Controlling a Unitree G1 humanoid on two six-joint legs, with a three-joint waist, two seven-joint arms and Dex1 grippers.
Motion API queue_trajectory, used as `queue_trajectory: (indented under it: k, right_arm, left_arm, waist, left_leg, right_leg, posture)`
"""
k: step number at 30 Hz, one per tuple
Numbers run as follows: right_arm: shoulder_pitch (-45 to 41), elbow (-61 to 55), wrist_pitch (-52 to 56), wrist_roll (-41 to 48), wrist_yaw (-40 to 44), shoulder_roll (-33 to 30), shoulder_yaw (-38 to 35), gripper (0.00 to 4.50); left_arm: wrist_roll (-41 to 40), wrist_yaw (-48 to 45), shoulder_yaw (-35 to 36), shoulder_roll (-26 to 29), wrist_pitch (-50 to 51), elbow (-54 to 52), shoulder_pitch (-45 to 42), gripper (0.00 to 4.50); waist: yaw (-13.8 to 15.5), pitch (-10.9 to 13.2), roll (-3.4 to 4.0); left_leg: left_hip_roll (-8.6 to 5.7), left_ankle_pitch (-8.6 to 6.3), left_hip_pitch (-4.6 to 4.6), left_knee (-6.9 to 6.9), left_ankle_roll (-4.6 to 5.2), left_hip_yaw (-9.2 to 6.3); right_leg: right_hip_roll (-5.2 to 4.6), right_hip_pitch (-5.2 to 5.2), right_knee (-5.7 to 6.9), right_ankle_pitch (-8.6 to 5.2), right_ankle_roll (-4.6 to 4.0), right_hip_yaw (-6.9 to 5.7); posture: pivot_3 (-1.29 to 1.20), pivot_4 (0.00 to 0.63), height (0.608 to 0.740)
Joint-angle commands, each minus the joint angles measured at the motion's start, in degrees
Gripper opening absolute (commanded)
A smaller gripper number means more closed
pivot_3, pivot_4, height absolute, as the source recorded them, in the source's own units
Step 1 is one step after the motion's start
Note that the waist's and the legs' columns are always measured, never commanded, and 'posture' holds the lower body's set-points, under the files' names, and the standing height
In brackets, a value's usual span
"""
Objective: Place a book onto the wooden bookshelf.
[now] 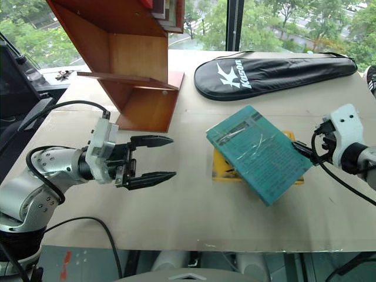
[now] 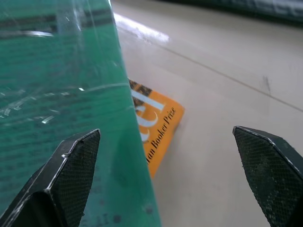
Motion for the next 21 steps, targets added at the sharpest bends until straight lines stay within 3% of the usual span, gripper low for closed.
queue_trajectory:
  k: [1, 2, 5, 7, 8, 13, 21]
  right_arm:
    - [-3.0, 3.1, 0.1, -2.7, -0.3, -2.0, 2.1, 4.45]
    - [-3.8, 4.4, -0.1, -3.4, -0.1, -2.3, 3.0, 4.45]
    - [-6.5, 8.8, -1.6, -5.7, 0.8, -3.2, 5.5, 3.64]
    - [-8.5, 11.1, -2.1, -6.7, 1.5, -3.5, 7.2, 2.52]
    - [-9.1, 11.9, -2.3, -7.1, 2.1, -3.7, 8.0, 2.39]
    - [-11.9, 14.7, -3.5, -9.5, 5.3, -4.3, 13.4, 0.12]
    - [-15.5, 13.3, -4.5, -10.9, 7.9, 1.0, 21.0, 0.05]
  left_arm:
    - [-2.6, -0.3, 2.3, 1.1, 0.1, -3.3, 1.0, 4.50]
    - [-2.6, -0.3, 2.5, 1.3, 0.0, -3.5, 1.4, 4.50]
    - [-2.6, 0.1, 3.1, 1.5, 0.0, -4.4, 2.7, 4.50]
    - [-3.1, 1.0, 3.6, 1.4, 0.3, -5.0, 3.1, 4.50]
    - [-3.2, 1.2, 3.7, 1.5, 0.4, -5.3, 3.3, 4.50]
    - [-3.7, 1.4, 4.9, 2.1, 0.3, -6.5, 5.7, 4.50]
    - [-3.1, 2.1, 6.2, 1.9, -0.2, -6.4, 11.4, 4.50]
  waist:
    - [-0.1, 0.0, 0.00]
    - [-0.1, 0.0, 0.01]
    - [-0.1, 0.0, 0.01]
    - [-0.1, 0.0, 0.01]
    - [-0.1, 0.0, 0.01]
    - [-0.2, 0.0, 0.02]
    - [-0.5, 0.0, 0.03]
  left_leg:
    - [0.00, 0.00, -0.01, 0.00, 0.00, -0.01]
    - [0.00, 0.00, 0.00, 0.00, -0.01, -0.01]
    - [0.01, 0.00, 0.02, -0.01, 0.00, -0.02]
    - [0.01, -0.05, 0.02, -0.01, 0.08, -0.01]
    - [0.01, -0.05, 0.02, -0.01, 0.09, -0.01]
    - [0.01, -0.07, 0.02, -0.01, 0.12, 0.01]
    - [0.02, -0.07, 0.03, -0.01, 0.12, 0.00]
  right_leg:
    - [0.00, -0.01, 0.00, 0.00, 0.00, -0.01]
    - [0.01, -0.01, 0.01, 0.00, 0.00, -0.01]
    - [0.04, -0.01, 0.04, 0.00, 0.00, -0.02]
    - [0.06, -0.01, 0.04, 0.00, 0.00, -0.01]
    - [0.06, -0.01, 0.04, 0.00, 0.00, -0.01]
    - [0.05, -0.02, 0.03, 0.00, 0.01, 0.01]
    - [0.03, -0.02, 0.03, 0.00, 0.01, 0.02]
  posture:
    - [0.00, 0.150, 0.740]
    - [0.00, 0.150, 0.740]
    - [0.00, 0.150, 0.740]
    - [0.00, 0.150, 0.740]
    - [0.00, 0.150, 0.740]
    - [0.00, 0.150, 0.740]
    - [0.00, 0.150, 0.740]
